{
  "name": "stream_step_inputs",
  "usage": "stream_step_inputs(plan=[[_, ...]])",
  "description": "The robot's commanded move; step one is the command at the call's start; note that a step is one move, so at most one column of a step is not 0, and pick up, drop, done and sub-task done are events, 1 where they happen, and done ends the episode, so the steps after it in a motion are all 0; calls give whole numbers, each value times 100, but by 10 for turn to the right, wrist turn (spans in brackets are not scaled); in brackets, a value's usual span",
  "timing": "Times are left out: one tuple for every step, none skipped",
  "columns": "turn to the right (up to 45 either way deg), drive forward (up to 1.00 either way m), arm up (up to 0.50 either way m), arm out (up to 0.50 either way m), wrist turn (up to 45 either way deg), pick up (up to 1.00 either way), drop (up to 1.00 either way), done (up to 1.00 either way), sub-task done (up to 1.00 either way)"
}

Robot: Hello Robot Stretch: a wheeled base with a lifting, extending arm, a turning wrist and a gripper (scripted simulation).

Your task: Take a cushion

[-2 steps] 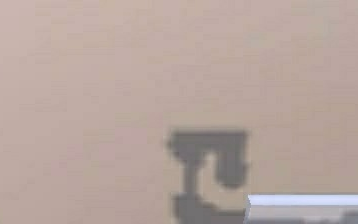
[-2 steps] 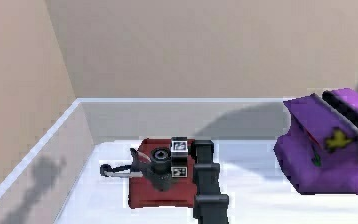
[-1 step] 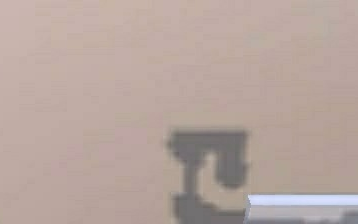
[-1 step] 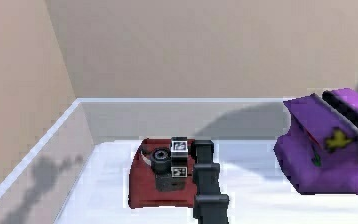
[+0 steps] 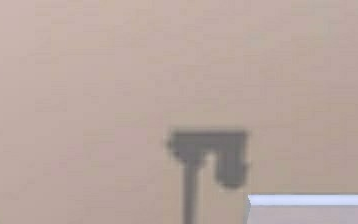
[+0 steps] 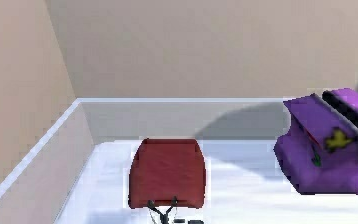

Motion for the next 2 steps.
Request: stream_step_inputs(plan=[[0, 0, 0, 0, 0, 100, 0, 0, 0], [0, 0, 10, 0, 0, 0, 0, 0, 0]])
